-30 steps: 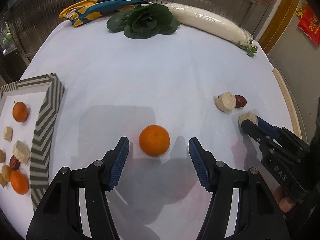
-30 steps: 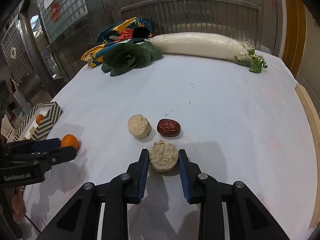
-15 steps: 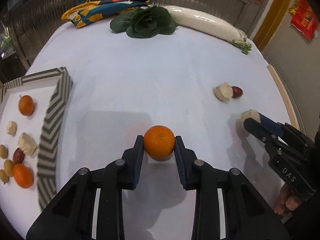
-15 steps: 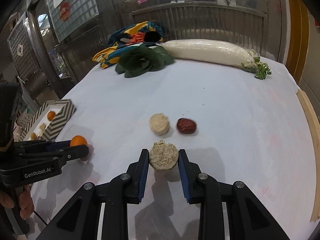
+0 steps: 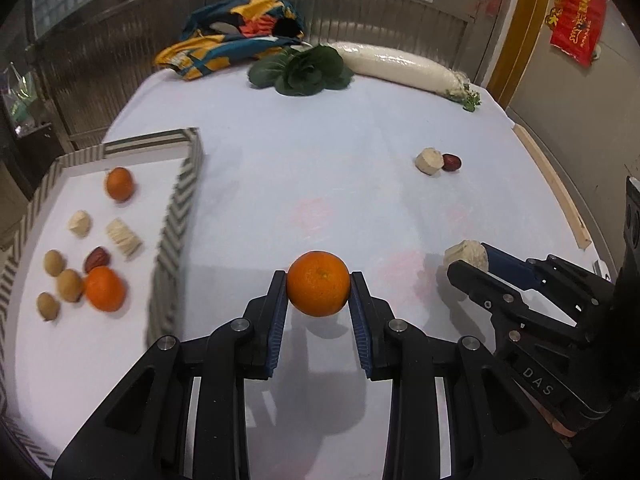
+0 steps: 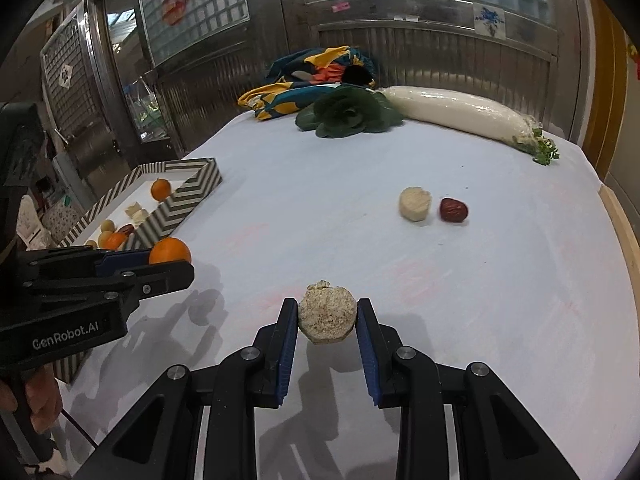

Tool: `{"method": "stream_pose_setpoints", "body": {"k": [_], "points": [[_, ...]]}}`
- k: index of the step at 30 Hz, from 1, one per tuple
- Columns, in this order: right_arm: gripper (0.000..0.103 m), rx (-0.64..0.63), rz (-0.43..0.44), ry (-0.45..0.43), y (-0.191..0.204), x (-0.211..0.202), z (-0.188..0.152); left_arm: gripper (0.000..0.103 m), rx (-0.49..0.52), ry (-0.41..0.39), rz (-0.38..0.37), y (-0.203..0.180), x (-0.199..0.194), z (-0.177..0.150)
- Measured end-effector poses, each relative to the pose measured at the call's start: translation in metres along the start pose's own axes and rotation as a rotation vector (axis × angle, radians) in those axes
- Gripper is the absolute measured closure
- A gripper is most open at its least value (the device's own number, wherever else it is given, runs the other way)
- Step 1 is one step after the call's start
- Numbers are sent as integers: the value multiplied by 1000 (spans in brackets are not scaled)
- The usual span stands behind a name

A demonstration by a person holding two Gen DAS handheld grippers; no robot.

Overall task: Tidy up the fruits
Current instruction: 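Carry the orange and yam chunk in both tools over the tray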

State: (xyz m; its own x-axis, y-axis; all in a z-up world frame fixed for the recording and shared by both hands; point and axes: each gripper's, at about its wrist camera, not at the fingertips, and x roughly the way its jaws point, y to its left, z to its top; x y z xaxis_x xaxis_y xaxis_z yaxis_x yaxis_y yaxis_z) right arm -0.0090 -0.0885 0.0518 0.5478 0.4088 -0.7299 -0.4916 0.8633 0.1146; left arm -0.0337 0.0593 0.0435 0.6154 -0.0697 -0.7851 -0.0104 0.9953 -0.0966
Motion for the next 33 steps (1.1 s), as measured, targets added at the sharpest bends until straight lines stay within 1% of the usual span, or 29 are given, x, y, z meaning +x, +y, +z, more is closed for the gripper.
{"method": "stream_pose_setpoints", "body": {"k": [6,14,26,33], "points": [[75,-4,-17,-13,23,-2,2,73,-10,-43,31,20,-17,-11],[75,-66,-14,-11,56,2,11,73,-56,-87,64,53,-37,-16],[75,-128,1,-18,87,5,24,73,-129,-110,133,104,-51,-22],[75,-155,12,-11,102,12,30,73,-157,-106,153,124,-52,-27]]}}
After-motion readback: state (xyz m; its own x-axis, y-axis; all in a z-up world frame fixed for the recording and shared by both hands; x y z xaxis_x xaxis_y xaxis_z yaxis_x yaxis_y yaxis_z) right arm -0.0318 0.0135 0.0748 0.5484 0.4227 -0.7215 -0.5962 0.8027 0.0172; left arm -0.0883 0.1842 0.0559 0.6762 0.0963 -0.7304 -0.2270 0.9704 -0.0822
